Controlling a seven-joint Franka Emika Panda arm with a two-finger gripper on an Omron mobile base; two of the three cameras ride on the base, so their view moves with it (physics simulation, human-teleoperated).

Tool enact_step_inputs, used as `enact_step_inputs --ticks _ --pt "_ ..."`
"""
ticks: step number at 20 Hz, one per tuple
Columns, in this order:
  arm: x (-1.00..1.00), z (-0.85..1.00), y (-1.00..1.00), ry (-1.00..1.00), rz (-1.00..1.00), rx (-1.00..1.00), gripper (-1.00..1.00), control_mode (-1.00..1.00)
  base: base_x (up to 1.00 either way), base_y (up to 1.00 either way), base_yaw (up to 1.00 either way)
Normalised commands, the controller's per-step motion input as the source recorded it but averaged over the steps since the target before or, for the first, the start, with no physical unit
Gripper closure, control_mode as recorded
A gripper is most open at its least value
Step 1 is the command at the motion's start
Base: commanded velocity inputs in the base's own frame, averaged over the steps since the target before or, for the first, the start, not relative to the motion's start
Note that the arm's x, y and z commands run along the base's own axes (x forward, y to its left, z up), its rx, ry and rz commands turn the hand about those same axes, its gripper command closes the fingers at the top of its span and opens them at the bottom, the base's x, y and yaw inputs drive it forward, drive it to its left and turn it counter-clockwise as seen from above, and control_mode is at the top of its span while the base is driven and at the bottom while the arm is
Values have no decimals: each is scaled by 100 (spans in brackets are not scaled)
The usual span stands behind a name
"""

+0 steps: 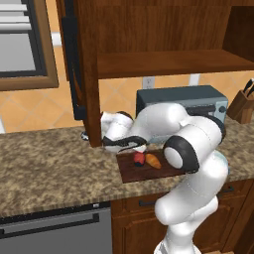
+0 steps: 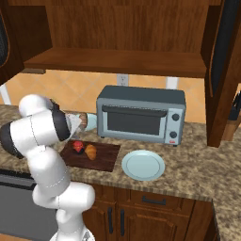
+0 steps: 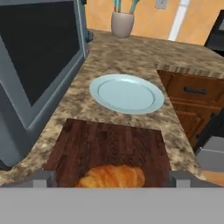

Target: From the different types of pastries on the counter, select a croissant and place it on the cutting board. Then retrieve a jar of jam from the cabinet and place it alongside the croissant on the cutting board.

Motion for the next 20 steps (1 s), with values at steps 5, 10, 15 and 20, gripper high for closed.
enact_step_inputs --ticks 5,10,15,20 --pt "-100 63 -42 -24 -2 0 -100 -100 0 0 0" --pt "-100 41 -49 -30 0 0 -100 -100 0 0 0" --pt "-100 34 -45 -40 0 0 -100 -100 0 0 0" --pt "-100 30 -34 -46 0 0 -100 -100 0 0 0"
